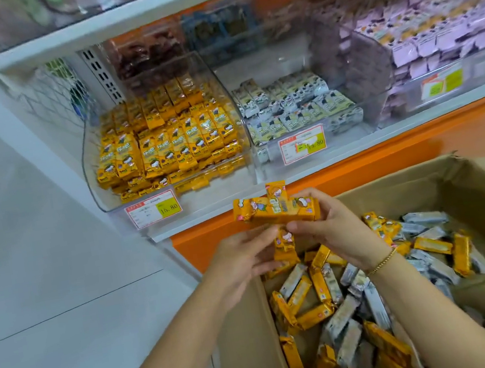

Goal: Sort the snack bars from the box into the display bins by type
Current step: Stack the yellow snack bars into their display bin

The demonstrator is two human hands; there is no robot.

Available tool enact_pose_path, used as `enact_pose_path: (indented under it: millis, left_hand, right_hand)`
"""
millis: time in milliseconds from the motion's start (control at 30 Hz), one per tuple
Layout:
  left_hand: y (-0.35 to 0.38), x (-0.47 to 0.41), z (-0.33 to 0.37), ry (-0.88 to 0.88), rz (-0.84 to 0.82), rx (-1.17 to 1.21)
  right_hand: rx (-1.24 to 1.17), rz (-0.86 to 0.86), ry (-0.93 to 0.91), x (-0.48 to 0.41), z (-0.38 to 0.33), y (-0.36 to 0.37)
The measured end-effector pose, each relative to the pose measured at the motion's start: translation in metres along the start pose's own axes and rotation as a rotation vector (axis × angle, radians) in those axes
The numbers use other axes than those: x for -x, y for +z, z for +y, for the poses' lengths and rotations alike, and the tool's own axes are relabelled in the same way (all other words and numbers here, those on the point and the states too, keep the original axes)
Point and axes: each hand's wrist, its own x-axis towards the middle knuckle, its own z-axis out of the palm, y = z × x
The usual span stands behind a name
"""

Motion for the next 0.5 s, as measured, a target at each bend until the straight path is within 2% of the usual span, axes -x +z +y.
enact_pose_path:
  millis: [133, 233, 333, 400, 500]
  left_hand:
    - [-0.005, 0.018, 0.029, 0.065, -0.052, -0.068]
    - [-0.018, 0.031, 0.052, 0.085, -0.079, 0.021]
    - [-0.026, 0.041, 0.069, 0.107, -0.099, 0.196]
    - [-0.027, 0.046, 0.076, 0.148, -0.118, 0.25]
    - [-0.029, 0.049, 0.084, 0.22, -0.14, 0.262]
  right_hand:
    - [0.107, 0.026, -0.123, 0.01, -0.035, 0.021]
    - [0.177, 0.236, -0.291, 0.013, -0.06, 0.032]
    - [0.131, 0.4, -0.386, 0.007, -0.071, 0.043]
    - [0.195, 0.417, -0.401, 0.0, -0.07, 0.057]
    - [0.421, 0.404, -0.397, -0.011, -0.066, 0.08]
